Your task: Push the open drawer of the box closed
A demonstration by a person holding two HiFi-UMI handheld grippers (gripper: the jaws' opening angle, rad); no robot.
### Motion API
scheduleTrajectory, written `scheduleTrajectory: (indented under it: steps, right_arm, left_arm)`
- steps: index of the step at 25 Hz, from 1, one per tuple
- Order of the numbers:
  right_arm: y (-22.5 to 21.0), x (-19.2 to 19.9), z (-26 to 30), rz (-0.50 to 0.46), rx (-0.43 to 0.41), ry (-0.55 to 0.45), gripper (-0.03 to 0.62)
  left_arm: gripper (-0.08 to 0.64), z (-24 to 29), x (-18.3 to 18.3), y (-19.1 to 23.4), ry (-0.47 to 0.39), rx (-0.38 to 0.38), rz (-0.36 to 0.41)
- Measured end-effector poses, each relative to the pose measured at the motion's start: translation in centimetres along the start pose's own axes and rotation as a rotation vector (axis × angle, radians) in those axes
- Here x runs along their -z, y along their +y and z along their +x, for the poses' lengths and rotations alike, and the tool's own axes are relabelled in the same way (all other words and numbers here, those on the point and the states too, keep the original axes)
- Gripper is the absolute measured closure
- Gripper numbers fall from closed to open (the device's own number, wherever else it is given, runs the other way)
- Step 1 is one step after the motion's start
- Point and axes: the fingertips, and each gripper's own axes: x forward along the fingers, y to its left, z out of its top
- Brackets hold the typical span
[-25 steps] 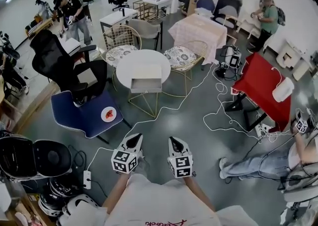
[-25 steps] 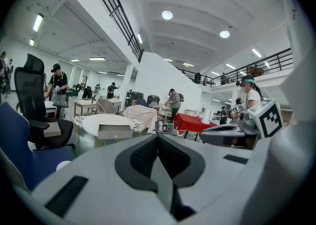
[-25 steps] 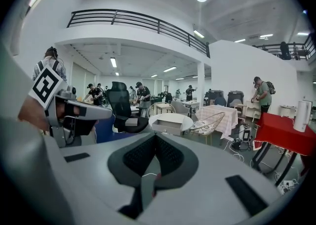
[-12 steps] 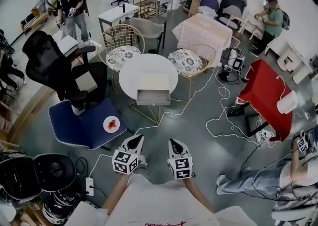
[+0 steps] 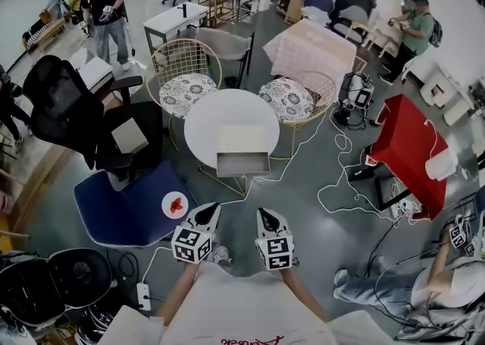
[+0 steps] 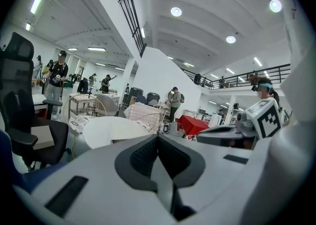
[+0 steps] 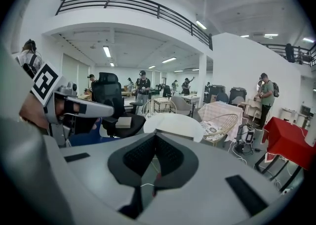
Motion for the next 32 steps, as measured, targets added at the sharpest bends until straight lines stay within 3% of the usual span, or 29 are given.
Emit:
scheduleTrajectory:
  steps: [10, 20, 32]
  right_arm:
    - [0.4, -0.9, 5.6, 0.014, 0.012, 0.034, 0.577]
    - [-0.4, -0.6, 8.5, 0.019, -0.017, 0.055, 0.577]
    - [-5.7, -0.5, 9.1, 0.032, -0.083, 0.065, 0.577]
  left_arm:
    - [0.548, 3.0, -1.7, 5.2, 0.02, 0.034, 0.005]
    - [0.548, 4.5, -0.8, 7.4, 0.041, -0.009, -0.016]
    - [0.548, 8.7, -0.4, 5.3, 0.079, -0.085, -0.047]
